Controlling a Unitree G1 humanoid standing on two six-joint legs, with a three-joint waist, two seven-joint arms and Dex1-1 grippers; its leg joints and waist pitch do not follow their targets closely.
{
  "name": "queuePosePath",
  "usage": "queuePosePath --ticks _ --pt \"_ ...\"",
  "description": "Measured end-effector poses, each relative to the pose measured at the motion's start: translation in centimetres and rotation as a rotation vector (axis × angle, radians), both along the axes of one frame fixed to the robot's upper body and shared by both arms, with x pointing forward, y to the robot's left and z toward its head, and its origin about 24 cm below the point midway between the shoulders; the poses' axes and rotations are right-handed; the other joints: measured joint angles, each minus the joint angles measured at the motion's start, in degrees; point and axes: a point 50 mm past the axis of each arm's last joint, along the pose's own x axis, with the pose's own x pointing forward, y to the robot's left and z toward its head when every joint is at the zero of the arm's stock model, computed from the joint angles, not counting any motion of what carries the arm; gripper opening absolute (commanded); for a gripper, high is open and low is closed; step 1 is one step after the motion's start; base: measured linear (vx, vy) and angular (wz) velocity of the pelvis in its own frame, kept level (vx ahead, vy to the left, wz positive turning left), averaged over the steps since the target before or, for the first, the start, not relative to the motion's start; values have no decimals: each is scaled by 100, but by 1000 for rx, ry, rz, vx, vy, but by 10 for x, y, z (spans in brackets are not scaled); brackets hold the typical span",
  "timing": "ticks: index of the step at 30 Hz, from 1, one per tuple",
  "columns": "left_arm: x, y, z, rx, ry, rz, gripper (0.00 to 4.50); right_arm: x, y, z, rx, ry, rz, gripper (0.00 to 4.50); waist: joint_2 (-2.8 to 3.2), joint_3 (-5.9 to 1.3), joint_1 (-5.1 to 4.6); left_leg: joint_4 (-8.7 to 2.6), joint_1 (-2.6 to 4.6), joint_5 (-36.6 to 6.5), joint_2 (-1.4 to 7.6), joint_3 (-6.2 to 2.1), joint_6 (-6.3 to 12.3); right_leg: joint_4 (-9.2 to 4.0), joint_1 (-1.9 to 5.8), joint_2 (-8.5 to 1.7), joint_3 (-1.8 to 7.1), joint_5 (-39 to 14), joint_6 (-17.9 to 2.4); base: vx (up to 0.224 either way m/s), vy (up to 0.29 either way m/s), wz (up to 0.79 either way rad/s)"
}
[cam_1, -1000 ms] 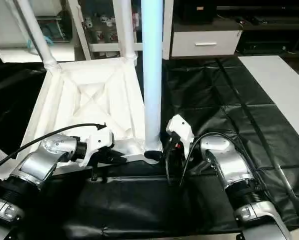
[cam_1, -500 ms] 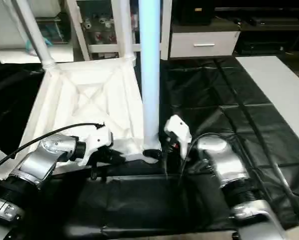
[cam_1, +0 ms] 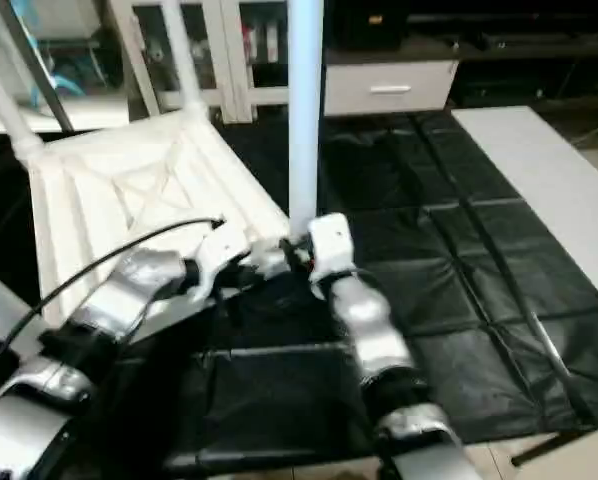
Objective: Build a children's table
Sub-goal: Rotate leg to tighten
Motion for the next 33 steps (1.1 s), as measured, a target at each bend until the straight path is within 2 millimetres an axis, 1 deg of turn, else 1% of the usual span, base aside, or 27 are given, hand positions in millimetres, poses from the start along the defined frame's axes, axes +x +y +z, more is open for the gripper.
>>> queuePosePath --ticks 6,8,10,11,13,14,15,16,17,19,23,26,30,33 --pt "0 0 1 -3 -4 3 0 0 2 0 -25 -19 -14 267 5 1 46 -3 0 8 0 2 18 -3 -1 0 -1 0 0 0 0 0" --pt "1 2 1 1 -8 3 0 -1 2 0 -22 -30 -14 337 5 1 54 -5 0 8 1 2 17 -3 -1 0 -1 0 1 0 0 0" --pt "0 2 0 1 -6 -17 0 -2 -1 1 -38 -61 -20 347 14 3 71 -7 0 7 1 2 16 -5 -2 0 -2 -1 1 0 0 0" --pt "-1 1 1 1 -5 -31 0 -3 -4 1 -39 -72 -25 347 18 3 96 -10 -1 7 1 2 16 -6 -2 0 -2 -1 1 0 0 0" --pt "-4 0 1 -2 -6 -60 0 -6 -8 2 -29 -92 -28 373 35 7 132 -15 -1 8 1 3 17 -8 -2 0 -3 -1 2 0 0 0" --pt "-4 0 0 -3 -5 -66 0 -6 -9 2 -27 -93 -27 384 42 6 132 -15 0 8 1 3 17 -7 -2 0 -3 -1 2 0 0 0" --pt "-6 0 0 -1 -5 -75 0 -7 -11 4 -11 -99 -25 384 45 6 132 -15 0 9 1 3 17 -7 -2 0 -4 -1 2 0 0 0" --pt "-7 1 -1 -1 -1 -87 0 -6 -14 7 0 -112 -26 407 48 5 132 -16 3 9 2 3 16 -6 0 0 -3 -1 2 0 0 0" --pt "-8 2 -2 -1 2 -97 0 -5 -17 12 25 -124 -23 418 57 1 131 -16 5 9 2 3 15 -6 1 0 -3 -1 2 0 0 0" --pt "-12 6 -3 1 8 -125 0 -4 -24 17 85 -93 79 424 74 -6 108 -15 13 5 1 3 8 -6 10 0 -3 -1 2 0 0 0" --pt "-16 15 -5 1 23 -167 0 -9 -34 16 113 -24 275 424 77 -9 101 -15 21 1 2 2 1 -6 21 1 -5 -1 2 0 0 0" --pt "-19 20 -5 2 38 -195 0 -15 -49 11 90 41 429 424 76 -9 104 -14 19 1 2 2 2 -8 22 0 -4 -1 1 0 0 0" --pt "-23 23 -5 -6 60 -216 0 -19 -56 12 72 61 532 424 76 -9 107 -15 18 7 3 2 12 -7 20 0 -8 -1 1 0 0 0" --pt "-31 29 -5 -6 105 -265 0 -24 -62 16 29 95 682 424 74 -9 122 -15 12 8 5 2 17 -10 18 0 -13 -1 1 0 0 0"
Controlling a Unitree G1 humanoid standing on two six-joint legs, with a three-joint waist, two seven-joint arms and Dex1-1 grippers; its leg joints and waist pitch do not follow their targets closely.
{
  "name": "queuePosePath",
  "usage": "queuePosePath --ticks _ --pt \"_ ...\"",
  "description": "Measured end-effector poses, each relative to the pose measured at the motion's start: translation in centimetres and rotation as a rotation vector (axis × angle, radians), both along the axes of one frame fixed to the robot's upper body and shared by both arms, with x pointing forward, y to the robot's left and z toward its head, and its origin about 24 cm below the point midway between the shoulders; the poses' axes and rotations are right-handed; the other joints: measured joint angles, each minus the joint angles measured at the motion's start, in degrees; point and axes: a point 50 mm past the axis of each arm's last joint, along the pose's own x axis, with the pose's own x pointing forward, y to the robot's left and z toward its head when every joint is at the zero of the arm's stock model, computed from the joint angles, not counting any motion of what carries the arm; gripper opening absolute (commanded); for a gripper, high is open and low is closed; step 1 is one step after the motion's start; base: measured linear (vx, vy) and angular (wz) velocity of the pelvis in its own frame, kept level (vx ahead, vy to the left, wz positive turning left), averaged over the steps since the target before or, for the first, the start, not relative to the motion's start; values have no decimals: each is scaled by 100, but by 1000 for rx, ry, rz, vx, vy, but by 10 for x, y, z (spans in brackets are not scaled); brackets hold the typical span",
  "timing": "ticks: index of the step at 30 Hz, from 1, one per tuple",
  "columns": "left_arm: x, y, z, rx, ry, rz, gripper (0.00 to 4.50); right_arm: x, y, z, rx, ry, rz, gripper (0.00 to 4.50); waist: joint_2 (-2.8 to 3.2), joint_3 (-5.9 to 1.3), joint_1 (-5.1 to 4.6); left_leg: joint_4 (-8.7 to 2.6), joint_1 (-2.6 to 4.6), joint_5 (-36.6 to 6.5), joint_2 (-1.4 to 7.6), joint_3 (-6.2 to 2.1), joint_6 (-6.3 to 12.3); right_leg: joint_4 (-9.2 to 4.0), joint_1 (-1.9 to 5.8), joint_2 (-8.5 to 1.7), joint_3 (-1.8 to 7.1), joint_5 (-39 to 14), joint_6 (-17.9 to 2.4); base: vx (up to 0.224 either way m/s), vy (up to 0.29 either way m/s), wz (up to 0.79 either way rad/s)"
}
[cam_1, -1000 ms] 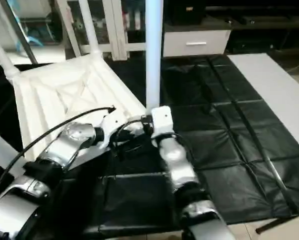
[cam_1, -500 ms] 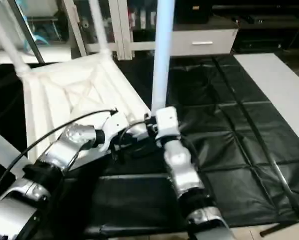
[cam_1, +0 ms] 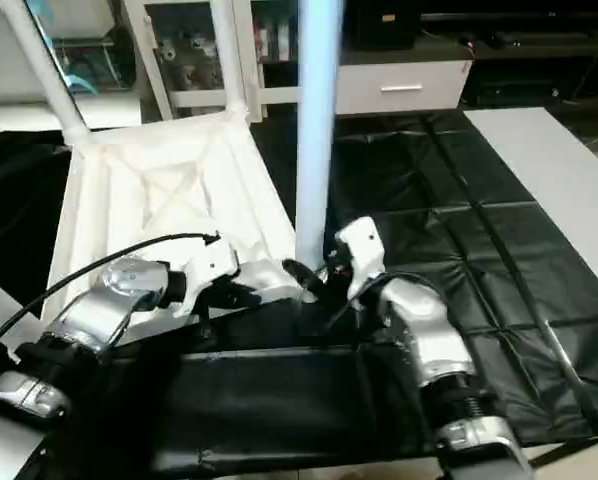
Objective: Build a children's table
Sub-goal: Rotate leg to tighten
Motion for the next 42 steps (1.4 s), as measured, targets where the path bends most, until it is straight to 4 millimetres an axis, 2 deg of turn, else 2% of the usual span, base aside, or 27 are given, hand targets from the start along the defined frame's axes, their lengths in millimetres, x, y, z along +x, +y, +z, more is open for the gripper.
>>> queuePosePath --ticks 5,8,13,25,26,29,31,42 --pt "-6 1 0 4 35 -49 0 -3 -4 4 -34 33 136 424 -1 -1 88 1 1 6 0 1 10 -1 2 -1 1 0 0 0 0 0" --pt "-7 0 -1 5 45 -69 0 -8 -17 3 -83 92 214 424 -3 -1 163 4 0 -1 0 1 -2 -2 5 -1 1 0 0 0 0 0" --pt "-7 2 0 7 50 -70 0 -13 -24 3 -106 133 281 424 -6 -1 160 4 1 1 3 1 1 2 1 -1 -2 0 0 0 0 0" --pt "-8 3 1 14 55 -71 0 -15 -19 1 -79 160 323 424 -8 0 161 4 -1 7 4 2 11 1 0 -1 -3 0 0 0 0 0" --pt "-8 3 1 14 55 -71 0 -15 -19 1 -78 160 323 398 -8 0 161 4 -1 7 4 1 11 1 0 -1 -3 0 0 0 0 0" --pt "-8 3 1 15 57 -73 0 -15 -18 1 -75 159 321 390 -8 0 161 4 -1 7 4 1 11 1 0 -1 -4 0 0 0 0 0" --pt "-9 3 1 16 58 -76 0 -14 -18 2 -74 158 322 356 -7 0 161 4 0 7 5 1 11 1 0 0 -4 0 0 0 0 0" --pt "-9 4 1 19 63 -85 0 -14 -17 1 -60 158 312 273 -8 0 162 4 -1 1 5 2 0 1 0 0 -5 0 0 0 0 0"
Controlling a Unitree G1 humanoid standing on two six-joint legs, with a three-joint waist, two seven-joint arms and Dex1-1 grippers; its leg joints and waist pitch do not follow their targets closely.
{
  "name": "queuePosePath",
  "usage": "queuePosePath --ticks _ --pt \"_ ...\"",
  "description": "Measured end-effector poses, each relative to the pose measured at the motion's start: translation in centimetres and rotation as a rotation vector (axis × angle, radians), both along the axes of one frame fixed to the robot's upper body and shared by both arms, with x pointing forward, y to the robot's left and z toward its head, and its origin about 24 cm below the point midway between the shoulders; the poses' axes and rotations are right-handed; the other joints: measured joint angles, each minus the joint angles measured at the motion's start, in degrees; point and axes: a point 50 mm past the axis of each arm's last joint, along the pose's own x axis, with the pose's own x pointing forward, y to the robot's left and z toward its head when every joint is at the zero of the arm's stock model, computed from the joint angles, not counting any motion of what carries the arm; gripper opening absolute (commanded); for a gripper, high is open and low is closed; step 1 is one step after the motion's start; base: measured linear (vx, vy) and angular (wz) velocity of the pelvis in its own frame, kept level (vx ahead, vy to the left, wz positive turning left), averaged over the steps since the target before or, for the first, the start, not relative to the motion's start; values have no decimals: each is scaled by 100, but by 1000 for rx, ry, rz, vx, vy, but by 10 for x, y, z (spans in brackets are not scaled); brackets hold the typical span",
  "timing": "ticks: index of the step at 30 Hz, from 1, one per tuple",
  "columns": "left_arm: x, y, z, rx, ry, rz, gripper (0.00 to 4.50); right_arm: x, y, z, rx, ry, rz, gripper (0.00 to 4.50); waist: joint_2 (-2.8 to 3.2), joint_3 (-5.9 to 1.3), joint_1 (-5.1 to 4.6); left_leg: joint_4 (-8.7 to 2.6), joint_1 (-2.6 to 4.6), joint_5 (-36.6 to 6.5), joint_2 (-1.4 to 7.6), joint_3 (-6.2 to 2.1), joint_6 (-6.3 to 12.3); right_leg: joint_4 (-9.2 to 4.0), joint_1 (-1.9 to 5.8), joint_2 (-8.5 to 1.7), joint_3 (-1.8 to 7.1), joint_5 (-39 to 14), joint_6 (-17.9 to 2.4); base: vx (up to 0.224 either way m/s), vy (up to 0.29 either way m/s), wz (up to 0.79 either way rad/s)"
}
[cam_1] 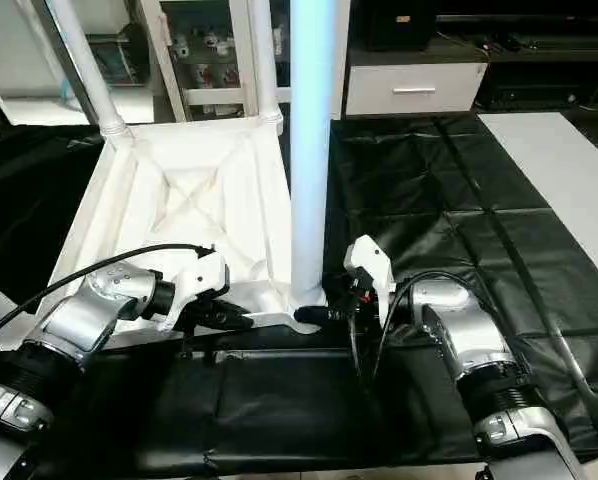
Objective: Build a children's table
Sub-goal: Rotate leg to tighten
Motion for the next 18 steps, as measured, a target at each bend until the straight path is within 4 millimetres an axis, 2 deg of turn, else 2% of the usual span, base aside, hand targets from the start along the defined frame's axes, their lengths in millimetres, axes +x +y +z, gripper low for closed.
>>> queuePosePath --ticks 12,14,18 --pt "0 3 -1 1 20 20 0 0 7 -4 37 3 -32 263 -1 0 -15 0 3 0 0 0 -3 3 0 0 2 0 0 0 0 0" --pt "2 2 -1 -4 9 43 0 0 12 -9 59 -19 -87 262 -7 -2 -51 0 9 -1 2 0 -20 6 0 1 3 2 -2 0 0 0" --pt "10 1 -1 -1 -20 119 0 7 24 -16 102 -48 -261 262 -12 0 -187 0 15 4 2 0 -31 5 0 2 3 6 -7 0 0 0"
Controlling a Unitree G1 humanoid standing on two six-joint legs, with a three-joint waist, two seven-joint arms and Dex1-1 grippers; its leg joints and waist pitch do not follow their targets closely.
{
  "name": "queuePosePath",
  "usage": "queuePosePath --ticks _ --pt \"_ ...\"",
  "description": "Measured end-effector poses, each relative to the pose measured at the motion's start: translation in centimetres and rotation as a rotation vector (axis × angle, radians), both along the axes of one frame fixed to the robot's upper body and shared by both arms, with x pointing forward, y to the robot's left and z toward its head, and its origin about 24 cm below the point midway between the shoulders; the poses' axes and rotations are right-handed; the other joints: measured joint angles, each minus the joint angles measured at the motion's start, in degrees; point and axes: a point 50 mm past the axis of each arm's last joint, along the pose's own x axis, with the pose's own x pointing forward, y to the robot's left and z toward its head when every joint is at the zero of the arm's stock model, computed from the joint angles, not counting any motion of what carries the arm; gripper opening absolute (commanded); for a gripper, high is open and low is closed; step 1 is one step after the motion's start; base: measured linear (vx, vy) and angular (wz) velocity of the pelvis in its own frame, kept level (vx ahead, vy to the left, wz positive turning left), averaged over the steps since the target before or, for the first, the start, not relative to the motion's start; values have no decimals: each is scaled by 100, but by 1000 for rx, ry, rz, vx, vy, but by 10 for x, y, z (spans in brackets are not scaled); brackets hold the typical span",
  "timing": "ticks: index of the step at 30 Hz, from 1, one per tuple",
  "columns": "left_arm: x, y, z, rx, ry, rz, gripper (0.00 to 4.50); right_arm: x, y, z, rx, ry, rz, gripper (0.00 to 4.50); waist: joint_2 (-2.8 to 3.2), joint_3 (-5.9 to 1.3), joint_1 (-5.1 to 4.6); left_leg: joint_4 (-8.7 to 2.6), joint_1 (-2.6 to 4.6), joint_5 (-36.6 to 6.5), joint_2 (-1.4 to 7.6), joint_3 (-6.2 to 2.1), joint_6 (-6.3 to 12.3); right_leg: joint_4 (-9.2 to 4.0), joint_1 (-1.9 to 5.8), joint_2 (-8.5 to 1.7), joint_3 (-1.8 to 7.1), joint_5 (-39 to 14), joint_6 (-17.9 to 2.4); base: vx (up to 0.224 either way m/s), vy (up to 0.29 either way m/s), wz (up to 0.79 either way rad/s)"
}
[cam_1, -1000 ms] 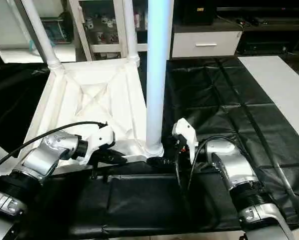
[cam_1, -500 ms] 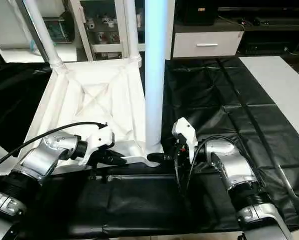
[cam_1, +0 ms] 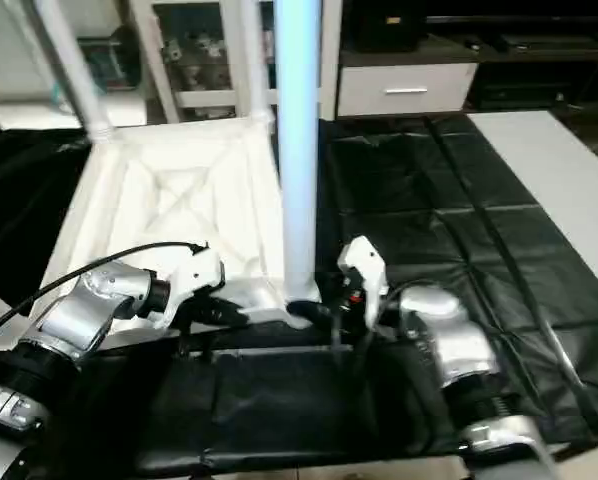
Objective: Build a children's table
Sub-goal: Rotate leg to tighten
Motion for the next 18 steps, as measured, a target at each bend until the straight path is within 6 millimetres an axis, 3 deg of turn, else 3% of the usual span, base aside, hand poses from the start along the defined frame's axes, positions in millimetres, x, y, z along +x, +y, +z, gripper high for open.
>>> queuePosePath --ticks 4,7,13,18 --pt "14 -10 1 4 -28 90 0 9 14 -6 38 -26 -271 262 -9 6 -133 0 -4 2 -1 0 -3 -5 -8 0 3 0 0 0 0 0" --pt "21 -16 2 9 -53 144 0 16 27 -6 22 -56 -415 262 -21 11 -165 0 -6 2 -1 0 -3 -4 -13 0 3 1 0 0 0 0" --pt "31 -26 4 3 -95 240 0 30 54 -2 -72 -113 -658 262 -35 17 -159 -3 -15 0 -1 0 -4 -7 -22 0 1 20 4 0 0 0" --pt "33 -30 5 -6 -106 248 0 31 62 -2 -113 -162 -746 262 -45 24 -127 -24 -23 10 -2 3 21 -34 -23 1 -4 20 4 0 0 0"
